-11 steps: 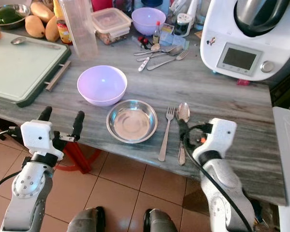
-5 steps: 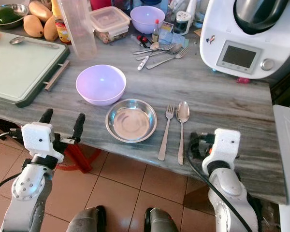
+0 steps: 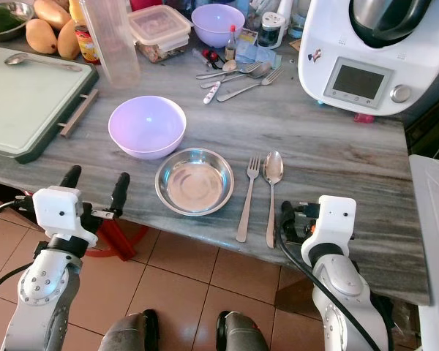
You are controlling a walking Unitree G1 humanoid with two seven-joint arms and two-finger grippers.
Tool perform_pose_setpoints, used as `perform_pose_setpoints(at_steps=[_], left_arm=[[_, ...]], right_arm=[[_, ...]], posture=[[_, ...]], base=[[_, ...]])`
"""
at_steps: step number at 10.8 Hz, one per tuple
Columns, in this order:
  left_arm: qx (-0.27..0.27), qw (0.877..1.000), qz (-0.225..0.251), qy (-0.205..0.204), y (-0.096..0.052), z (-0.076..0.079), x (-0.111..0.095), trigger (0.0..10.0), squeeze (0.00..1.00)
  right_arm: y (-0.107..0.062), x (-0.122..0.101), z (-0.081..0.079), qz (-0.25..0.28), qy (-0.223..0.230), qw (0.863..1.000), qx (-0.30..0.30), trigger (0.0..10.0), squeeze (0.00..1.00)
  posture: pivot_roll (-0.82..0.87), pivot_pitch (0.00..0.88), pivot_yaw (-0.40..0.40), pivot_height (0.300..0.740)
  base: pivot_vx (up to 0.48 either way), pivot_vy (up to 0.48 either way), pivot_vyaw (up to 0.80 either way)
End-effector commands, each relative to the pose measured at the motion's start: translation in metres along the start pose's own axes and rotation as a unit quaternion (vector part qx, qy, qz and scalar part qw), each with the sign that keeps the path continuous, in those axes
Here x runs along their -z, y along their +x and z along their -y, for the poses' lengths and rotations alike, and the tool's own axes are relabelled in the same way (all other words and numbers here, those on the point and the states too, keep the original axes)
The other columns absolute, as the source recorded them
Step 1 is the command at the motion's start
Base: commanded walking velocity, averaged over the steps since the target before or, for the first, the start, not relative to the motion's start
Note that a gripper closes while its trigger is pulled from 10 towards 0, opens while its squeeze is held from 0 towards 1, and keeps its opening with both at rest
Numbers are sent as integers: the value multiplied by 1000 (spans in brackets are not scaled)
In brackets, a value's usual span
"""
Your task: Setting the table
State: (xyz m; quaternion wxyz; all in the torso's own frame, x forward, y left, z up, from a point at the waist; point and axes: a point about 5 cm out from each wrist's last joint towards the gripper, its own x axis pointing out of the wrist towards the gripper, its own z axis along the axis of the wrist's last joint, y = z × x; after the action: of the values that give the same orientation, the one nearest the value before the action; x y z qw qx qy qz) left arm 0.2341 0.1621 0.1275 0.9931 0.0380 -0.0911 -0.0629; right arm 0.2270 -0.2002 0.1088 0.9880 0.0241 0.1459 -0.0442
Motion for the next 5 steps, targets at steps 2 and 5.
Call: perform_pose_setpoints(at_steps=[2,5], left_arm=[[0,1000,-5,-1,-2,1,0,10000,0],[0,1000,-5,-2,-2,1,0,10000,0]], right_arm=[[-3,9,-9,-29,5,999,-37,10000,0],[-4,9,-12,-28,6,998,-47,10000,0]], posture=[[5,200,-41,740],[5,201,-40,740]], base=[[0,0,0],[0,0,0]])
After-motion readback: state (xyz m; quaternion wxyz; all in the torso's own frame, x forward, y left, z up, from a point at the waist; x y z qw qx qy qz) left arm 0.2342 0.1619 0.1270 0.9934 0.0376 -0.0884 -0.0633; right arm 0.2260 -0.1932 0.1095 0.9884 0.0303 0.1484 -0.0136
